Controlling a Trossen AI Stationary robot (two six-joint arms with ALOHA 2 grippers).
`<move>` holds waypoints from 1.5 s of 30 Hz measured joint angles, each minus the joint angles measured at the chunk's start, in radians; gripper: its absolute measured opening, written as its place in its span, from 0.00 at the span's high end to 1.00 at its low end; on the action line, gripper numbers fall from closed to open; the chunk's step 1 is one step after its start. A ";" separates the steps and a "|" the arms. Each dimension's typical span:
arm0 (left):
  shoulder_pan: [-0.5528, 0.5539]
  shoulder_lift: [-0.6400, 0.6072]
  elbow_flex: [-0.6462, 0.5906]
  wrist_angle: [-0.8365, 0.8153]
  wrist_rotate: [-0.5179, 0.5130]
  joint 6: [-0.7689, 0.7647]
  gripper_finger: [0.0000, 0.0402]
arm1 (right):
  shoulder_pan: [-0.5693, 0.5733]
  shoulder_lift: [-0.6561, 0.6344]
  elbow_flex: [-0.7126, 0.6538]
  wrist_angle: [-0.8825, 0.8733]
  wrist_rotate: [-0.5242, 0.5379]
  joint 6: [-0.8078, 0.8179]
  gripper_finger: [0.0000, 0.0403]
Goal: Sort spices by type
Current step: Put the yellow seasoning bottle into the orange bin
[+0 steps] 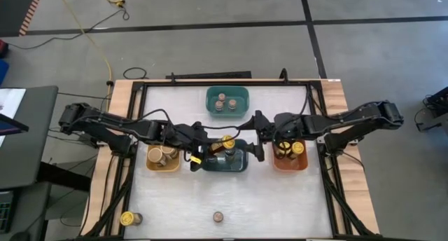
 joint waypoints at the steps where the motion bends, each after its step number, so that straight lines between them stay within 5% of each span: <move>1: 0.000 0.000 0.000 0.001 -0.002 0.005 0.46 | 0.000 0.009 0.009 -0.003 0.000 -0.001 0.03; 16: 0.000 0.000 0.000 -0.008 -0.004 0.009 0.46 | -0.003 0.227 0.315 -0.290 -0.024 -0.079 0.03; 36: 0.000 0.000 0.000 0.014 -0.016 -0.007 0.46 | -0.003 0.226 0.353 -0.365 -0.033 -0.078 0.13; 45: 0.000 0.000 0.000 0.026 -0.017 -0.010 0.46 | -0.003 0.226 0.353 -0.356 -0.035 -0.078 0.29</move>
